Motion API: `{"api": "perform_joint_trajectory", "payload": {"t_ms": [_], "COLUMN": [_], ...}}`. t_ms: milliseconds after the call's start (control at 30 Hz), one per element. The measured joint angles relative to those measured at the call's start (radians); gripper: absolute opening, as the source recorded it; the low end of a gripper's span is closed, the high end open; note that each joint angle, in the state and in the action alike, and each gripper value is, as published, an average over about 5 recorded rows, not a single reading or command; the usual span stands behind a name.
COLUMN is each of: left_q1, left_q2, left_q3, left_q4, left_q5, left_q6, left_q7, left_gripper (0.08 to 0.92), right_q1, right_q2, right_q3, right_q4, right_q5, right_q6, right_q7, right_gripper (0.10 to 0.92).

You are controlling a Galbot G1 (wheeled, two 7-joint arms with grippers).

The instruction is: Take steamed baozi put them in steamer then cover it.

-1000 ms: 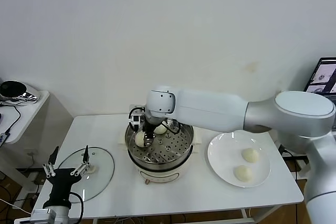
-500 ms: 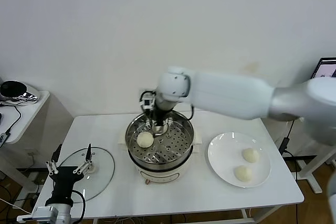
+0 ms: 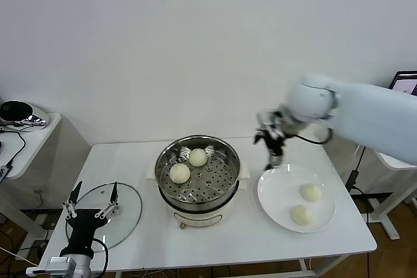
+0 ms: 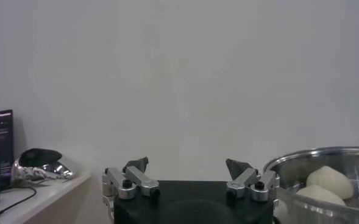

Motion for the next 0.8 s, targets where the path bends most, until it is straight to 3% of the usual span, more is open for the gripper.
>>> {"api": "perform_joint_trajectory", "payload": {"t_ms": [333, 800], "left_q1": [0.011, 0.037], "left_q2": [-0.014, -0.032], "left_q3": [-0.001, -0.021], "left_q4": [0.012, 0.006], "left_q5": [0.021, 0.03], "left_q6": [0.001, -0.003], "left_q7": [0.0, -0.001], "left_gripper": [0.823, 0.823], "right_q1": [-0.289, -0.646], "right_q2": [-0.178, -0.168], "right_q3": [0.167, 0.382], "right_q4": [0.027, -0.034], "right_q5": [-0.202, -0.356], "right_q6": [0.097, 0.138], "right_q7": [-0.012, 0.021], "right_gripper": [0.823, 0.823]}}
